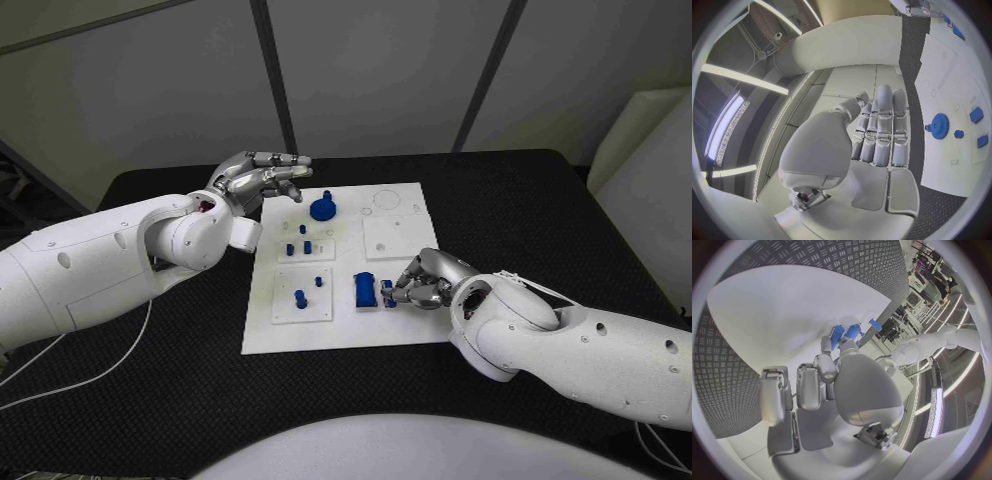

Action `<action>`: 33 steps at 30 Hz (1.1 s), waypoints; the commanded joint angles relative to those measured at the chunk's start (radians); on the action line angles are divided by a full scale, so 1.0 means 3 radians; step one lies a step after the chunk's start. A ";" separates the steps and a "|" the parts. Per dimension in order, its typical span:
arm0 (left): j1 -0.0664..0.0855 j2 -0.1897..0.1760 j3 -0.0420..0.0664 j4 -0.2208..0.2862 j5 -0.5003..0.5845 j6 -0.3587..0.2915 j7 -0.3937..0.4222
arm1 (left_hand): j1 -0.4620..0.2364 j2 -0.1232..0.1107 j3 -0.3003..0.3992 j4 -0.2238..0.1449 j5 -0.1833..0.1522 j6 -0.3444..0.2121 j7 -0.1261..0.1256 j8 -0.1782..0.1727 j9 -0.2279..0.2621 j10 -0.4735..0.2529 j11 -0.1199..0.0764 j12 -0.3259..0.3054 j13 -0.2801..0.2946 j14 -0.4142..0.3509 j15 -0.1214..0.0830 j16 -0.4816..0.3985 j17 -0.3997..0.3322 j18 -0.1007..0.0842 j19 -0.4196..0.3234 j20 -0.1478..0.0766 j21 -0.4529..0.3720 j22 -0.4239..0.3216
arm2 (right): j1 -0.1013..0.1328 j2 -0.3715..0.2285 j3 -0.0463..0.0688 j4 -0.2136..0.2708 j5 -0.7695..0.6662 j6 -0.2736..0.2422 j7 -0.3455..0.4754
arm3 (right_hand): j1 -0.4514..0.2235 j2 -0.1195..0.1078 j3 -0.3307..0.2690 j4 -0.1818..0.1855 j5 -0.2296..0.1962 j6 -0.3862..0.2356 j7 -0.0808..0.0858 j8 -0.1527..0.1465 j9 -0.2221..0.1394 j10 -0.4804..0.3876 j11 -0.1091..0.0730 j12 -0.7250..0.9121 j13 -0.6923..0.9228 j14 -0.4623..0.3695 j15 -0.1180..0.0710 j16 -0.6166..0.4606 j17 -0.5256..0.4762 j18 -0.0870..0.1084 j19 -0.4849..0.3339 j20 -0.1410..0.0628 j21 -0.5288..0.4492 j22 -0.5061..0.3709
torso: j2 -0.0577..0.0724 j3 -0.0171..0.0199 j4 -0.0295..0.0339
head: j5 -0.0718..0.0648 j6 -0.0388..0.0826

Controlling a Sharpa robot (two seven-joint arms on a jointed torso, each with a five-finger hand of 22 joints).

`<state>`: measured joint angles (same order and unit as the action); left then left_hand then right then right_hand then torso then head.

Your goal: Assemble the parts on the task board

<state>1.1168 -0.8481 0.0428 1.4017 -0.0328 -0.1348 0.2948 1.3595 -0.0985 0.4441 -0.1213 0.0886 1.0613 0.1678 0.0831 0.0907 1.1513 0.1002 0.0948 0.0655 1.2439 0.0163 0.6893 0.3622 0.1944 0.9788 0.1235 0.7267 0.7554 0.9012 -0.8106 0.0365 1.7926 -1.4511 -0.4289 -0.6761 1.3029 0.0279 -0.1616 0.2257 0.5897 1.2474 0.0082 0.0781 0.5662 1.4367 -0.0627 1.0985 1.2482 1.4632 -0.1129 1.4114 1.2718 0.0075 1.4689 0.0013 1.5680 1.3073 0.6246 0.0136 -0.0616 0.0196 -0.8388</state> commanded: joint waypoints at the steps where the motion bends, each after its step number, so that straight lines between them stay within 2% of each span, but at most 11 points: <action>1: 0.0004 0.0004 0.0003 0.0002 0.0007 0.0039 0.0011 | -0.0010 0.0019 -0.0016 -0.0006 -0.0019 0.0003 0.0014 -0.0023 0.0005 -0.0010 0.0023 -0.0014 0.0004 -0.0003 0.0010 -0.0017 -0.0005 -0.0037 -0.0011 0.0000 -0.0012 -0.0005 | 0.0005 0.0007 0.0002 -0.0007 -0.0104 -0.0012 0.0003 | -0.0040 -0.0012 -0.0001 0.0046 -0.0025 0.0019 -0.0005 0.0000 0.0000 0.0027 0.0006 0.0015 0.0004 0.0176 -0.0024 0.0021 0.0006 -0.0025 0.0340 -0.0025 0.0009 0.0878 | -0.0001 -0.0001 0.0000 | -0.0002 -0.0003; 5: 0.0004 0.0006 0.0003 0.0000 0.0007 0.0041 0.0010 | -0.0009 0.0019 -0.0017 -0.0009 -0.0019 0.0003 0.0014 -0.0023 0.0005 -0.0010 0.0023 -0.0014 0.0004 -0.0003 0.0009 -0.0019 -0.0005 -0.0036 -0.0010 0.0000 -0.0014 -0.0006 | 0.0005 0.0010 0.0002 -0.0014 -0.0138 -0.0013 -0.0009 | -0.0065 -0.0025 -0.0016 0.0112 -0.0064 0.0035 -0.0007 -0.0001 0.0010 0.0035 0.0003 0.0025 0.0015 0.0176 -0.0027 0.0023 0.0010 -0.0025 0.0340 -0.0028 0.0009 0.0878 | -0.0001 0.0000 0.0001 | -0.0003 -0.0006; 7: 0.0004 0.0007 0.0003 -0.0002 0.0007 0.0042 0.0010 | -0.0009 0.0019 -0.0017 -0.0009 -0.0019 0.0003 0.0014 -0.0023 0.0005 -0.0010 0.0023 -0.0014 0.0004 -0.0003 0.0009 -0.0019 -0.0005 -0.0036 -0.0010 0.0000 -0.0014 -0.0006 | 0.0005 0.0011 0.0002 -0.0018 -0.0159 -0.0017 -0.0014 | -0.0075 -0.0020 -0.0029 0.0171 -0.0304 0.0050 -0.0010 -0.0002 0.0022 0.0041 0.0001 0.0027 0.0022 0.0175 -0.0028 0.0022 0.0011 -0.0025 0.0340 -0.0031 0.0009 0.0878 | -0.0001 0.0001 -0.0001 | -0.0003 -0.0007; 10: 0.0004 0.0008 0.0003 -0.0003 0.0007 0.0043 0.0009 | -0.0009 0.0019 -0.0017 -0.0009 -0.0019 0.0003 0.0014 -0.0023 0.0005 -0.0010 0.0023 -0.0014 0.0004 -0.0003 0.0009 -0.0019 -0.0005 -0.0036 -0.0010 0.0000 -0.0014 -0.0006 | 0.0005 0.0011 0.0002 -0.0024 -0.0185 -0.0017 -0.0023 | -0.0079 -0.0025 -0.0046 0.0202 -0.0432 0.0055 -0.0006 -0.0008 0.0032 0.0043 0.0004 0.0025 0.0026 0.0175 -0.0027 0.0022 0.0012 -0.0025 0.0340 -0.0031 0.0009 0.0878 | -0.0001 0.0001 -0.0002 | -0.0003 -0.0005; 14: 0.0004 0.0009 0.0003 -0.0004 0.0007 0.0044 0.0009 | -0.0009 0.0019 -0.0017 -0.0009 -0.0019 0.0003 0.0014 -0.0023 0.0005 -0.0010 0.0023 -0.0014 0.0004 -0.0003 0.0009 -0.0019 -0.0005 -0.0036 -0.0010 0.0000 -0.0014 -0.0006 | 0.0005 0.0008 0.0002 -0.0029 -0.0209 -0.0008 -0.0032 | -0.0081 -0.0026 -0.0079 0.0205 -0.0695 0.0064 -0.0003 -0.0014 0.0050 0.0045 0.0008 0.0024 0.0034 0.0174 -0.0024 0.0020 0.0013 -0.0025 0.0340 -0.0029 0.0009 0.0878 | -0.0002 0.0000 -0.0002 | -0.0005 -0.0001; 19: 0.0004 0.0009 0.0003 -0.0004 0.0007 0.0044 0.0008 | -0.0009 0.0019 -0.0017 -0.0009 -0.0019 0.0003 0.0014 -0.0023 0.0005 -0.0010 0.0023 -0.0014 0.0004 -0.0003 0.0009 -0.0019 -0.0005 -0.0036 -0.0010 0.0000 -0.0014 -0.0006 | 0.0005 -0.0007 0.0002 -0.0021 -0.0245 0.0011 -0.0035 | 0.0075 -0.0061 -0.0085 0.0128 -0.0913 0.0067 -0.0009 -0.0019 0.0075 0.0043 0.0004 0.0016 0.0040 0.0173 -0.0028 0.0017 0.0014 -0.0025 0.0340 -0.0031 0.0009 0.0878 | -0.0002 0.0000 -0.0001 | -0.0005 0.0001; 21: 0.0004 0.0007 0.0003 -0.0003 0.0007 0.0043 0.0008 | -0.0009 0.0019 -0.0017 -0.0009 -0.0019 0.0003 0.0014 -0.0023 0.0005 -0.0010 0.0023 -0.0014 0.0004 -0.0003 0.0009 -0.0019 -0.0005 -0.0036 -0.0010 0.0000 -0.0014 -0.0006 | 0.0005 -0.0020 0.0002 -0.0010 -0.0262 0.0015 -0.0025 | 0.0199 -0.0090 -0.0073 0.0047 -0.0945 0.0062 -0.0014 -0.0024 0.0082 0.0035 -0.0001 0.0000 0.0034 0.0172 -0.0032 0.0013 0.0008 -0.0025 0.0340 -0.0034 0.0009 0.0878 | -0.0002 0.0001 -0.0002 | -0.0006 0.0003; 23: 0.0004 0.0005 0.0003 -0.0003 0.0007 0.0042 0.0008 | -0.0009 0.0019 -0.0017 -0.0009 -0.0019 0.0003 0.0014 -0.0023 0.0005 -0.0010 0.0023 -0.0014 0.0004 -0.0003 0.0009 -0.0019 -0.0005 -0.0036 -0.0010 0.0000 -0.0014 -0.0006 | 0.0005 -0.0043 0.0002 0.0008 -0.0282 0.0002 0.0002 | 0.0388 -0.0135 -0.0065 -0.0092 -0.1087 0.0051 -0.0008 -0.0034 0.0087 0.0014 0.0001 -0.0044 0.0015 0.0165 -0.0032 -0.0003 -0.0014 -0.0025 0.0340 -0.0039 0.0009 0.0878 | -0.0006 0.0001 -0.0004 | -0.0005 0.0006; 25: 0.0004 0.0003 0.0003 -0.0003 0.0007 0.0041 0.0008 | -0.0009 0.0019 -0.0017 -0.0009 -0.0019 0.0003 0.0014 -0.0023 0.0005 -0.0010 0.0023 -0.0014 0.0004 -0.0003 0.0009 -0.0019 -0.0005 -0.0036 -0.0010 0.0000 -0.0014 -0.0006 | 0.0005 -0.0068 0.0001 0.0025 -0.0275 -0.0068 0.0064 | 0.0439 -0.0145 -0.0073 -0.0135 -0.1128 0.0007 0.0006 -0.0051 0.0075 -0.0017 0.0012 -0.0121 -0.0031 0.0156 -0.0024 -0.0026 -0.0052 -0.0025 0.0340 -0.0034 0.0009 0.0878 | -0.0007 0.0001 -0.0004 | -0.0005 0.0005; 29: 0.0004 0.0000 0.0003 -0.0010 0.0007 0.0039 0.0009 | -0.0009 0.0019 -0.0017 -0.0009 -0.0019 0.0003 0.0014 -0.0023 0.0005 -0.0010 0.0023 -0.0014 0.0004 -0.0003 0.0009 -0.0019 -0.0005 -0.0036 -0.0010 0.0000 -0.0014 -0.0006 | 0.0005 -0.0145 0.0000 0.0055 -0.0071 -0.0368 0.0354 | 0.0421 -0.0161 -0.0139 -0.0144 -0.1145 -0.0299 0.0109 -0.0062 -0.0004 -0.0114 0.0096 -0.0346 -0.0165 0.0124 0.0034 -0.0113 -0.0183 -0.0025 0.0340 0.0012 0.0009 0.0878 | -0.0015 0.0001 -0.0009 | -0.0009 0.0019; 33: 0.0004 0.0002 0.0003 -0.0021 0.0007 0.0038 0.0010 | -0.0009 0.0019 -0.0017 -0.0009 -0.0019 0.0003 0.0014 -0.0023 0.0005 -0.0010 0.0023 -0.0014 0.0004 -0.0003 0.0009 -0.0019 -0.0005 -0.0036 -0.0010 0.0000 -0.0014 -0.0006 | 0.0006 -0.0213 0.0000 0.0063 0.0147 -0.0510 0.0633 | 0.0422 -0.0176 -0.0171 -0.0156 -0.1166 -0.0371 0.0143 -0.0058 -0.0025 -0.0157 0.0122 -0.0435 -0.0219 0.0118 0.0060 -0.0136 -0.0212 -0.0025 0.0340 0.0033 0.0009 0.0878 | -0.0030 -0.0001 -0.0013 | -0.0014 0.0032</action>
<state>1.1168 -0.8479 0.0428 1.3963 -0.0328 -0.1331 0.2937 1.3595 -0.0985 0.4441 -0.1213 0.0886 1.0613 0.1678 0.0789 0.0907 1.1513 0.1002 0.0948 0.0653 1.2439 0.0163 0.6893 0.3622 0.1944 0.9788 0.1235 0.7267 0.7547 0.9014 -0.8719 0.0361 1.8067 -1.4766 -0.5029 -0.5956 1.4361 -0.0169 -0.2081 0.1793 0.2433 1.1416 0.0529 0.0629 0.5594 1.3986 -0.0251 0.9717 1.1855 1.4665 -0.1013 1.3764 1.2092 0.0074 1.4654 0.0054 1.5680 1.3073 0.6196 0.0137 -0.0643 0.0161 -0.8305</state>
